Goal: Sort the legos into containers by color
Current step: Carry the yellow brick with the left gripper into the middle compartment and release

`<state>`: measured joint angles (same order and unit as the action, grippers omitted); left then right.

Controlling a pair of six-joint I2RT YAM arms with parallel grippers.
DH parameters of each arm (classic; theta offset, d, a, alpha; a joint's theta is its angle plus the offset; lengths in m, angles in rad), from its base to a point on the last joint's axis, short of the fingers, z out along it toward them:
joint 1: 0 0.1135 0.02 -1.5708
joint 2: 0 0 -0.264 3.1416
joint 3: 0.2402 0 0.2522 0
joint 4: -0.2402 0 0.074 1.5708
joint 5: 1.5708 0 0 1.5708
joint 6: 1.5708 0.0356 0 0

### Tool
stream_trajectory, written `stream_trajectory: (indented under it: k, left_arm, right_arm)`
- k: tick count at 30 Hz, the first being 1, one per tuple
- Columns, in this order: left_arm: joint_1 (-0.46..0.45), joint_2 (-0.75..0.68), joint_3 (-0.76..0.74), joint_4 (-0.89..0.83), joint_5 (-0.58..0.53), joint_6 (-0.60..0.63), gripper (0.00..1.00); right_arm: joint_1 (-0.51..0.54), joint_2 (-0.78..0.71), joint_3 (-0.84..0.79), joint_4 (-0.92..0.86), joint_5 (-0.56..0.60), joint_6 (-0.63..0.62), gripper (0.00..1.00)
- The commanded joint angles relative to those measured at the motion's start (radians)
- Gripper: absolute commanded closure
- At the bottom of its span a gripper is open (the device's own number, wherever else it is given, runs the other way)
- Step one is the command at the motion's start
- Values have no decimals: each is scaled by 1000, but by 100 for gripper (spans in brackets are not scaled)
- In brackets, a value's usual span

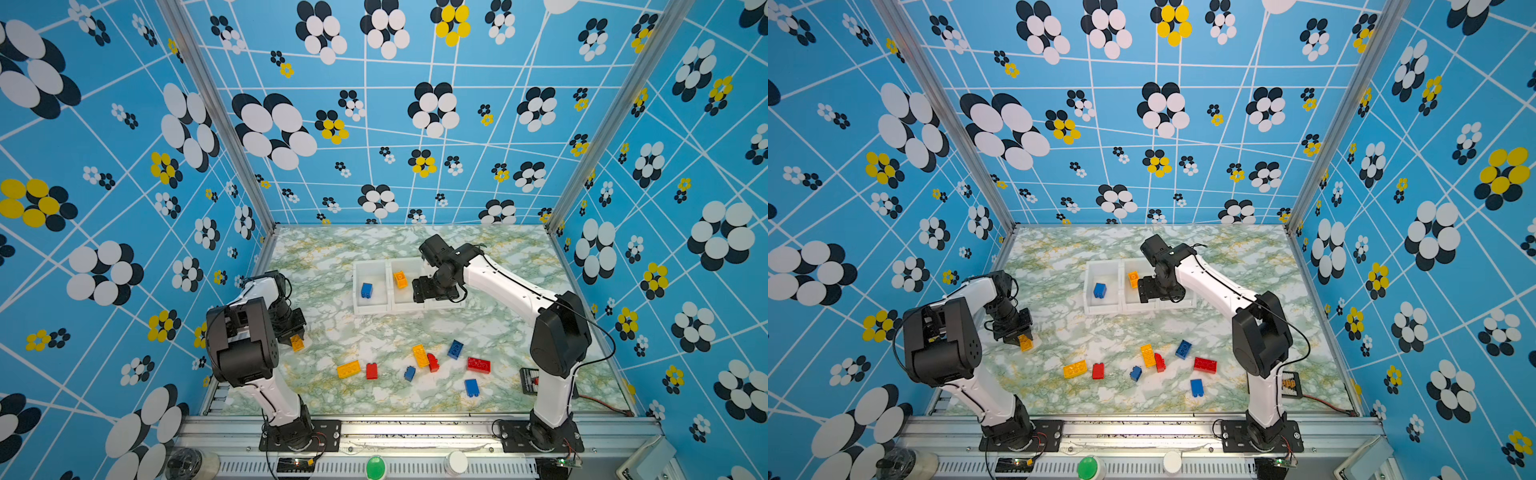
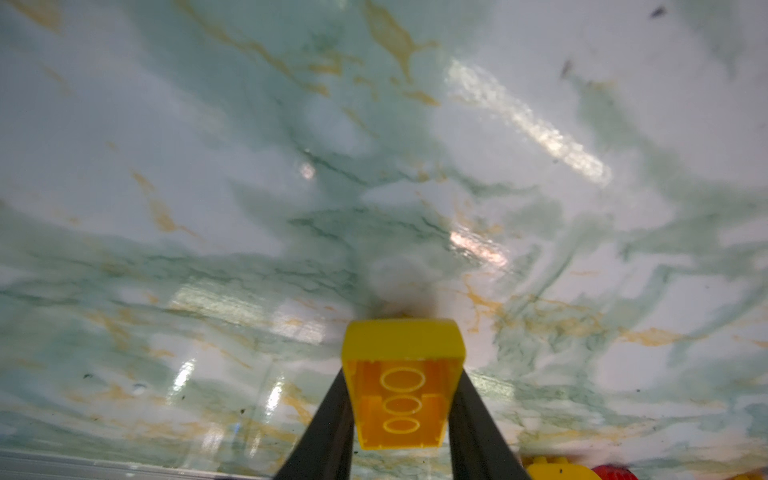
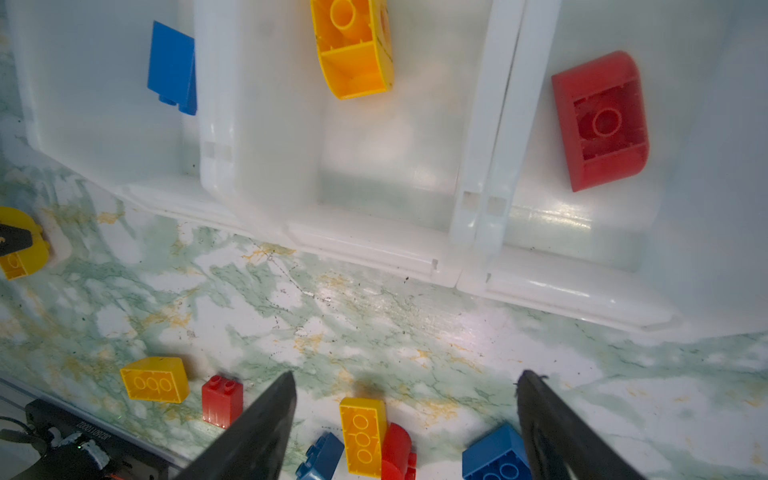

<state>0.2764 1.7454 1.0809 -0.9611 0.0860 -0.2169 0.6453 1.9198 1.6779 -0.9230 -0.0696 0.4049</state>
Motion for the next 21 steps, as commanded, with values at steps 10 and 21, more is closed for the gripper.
stream_trajectory:
  k: [10,21]
  left_arm:
    - [-234,-176,125,-34,62,-114,83]
    - [-514,-172,357,7,98,-260,83]
  right_arm:
    - [-16,-87,-61,9,-2,40,15]
    - [-45,-167,-190,53,-15,82,11]
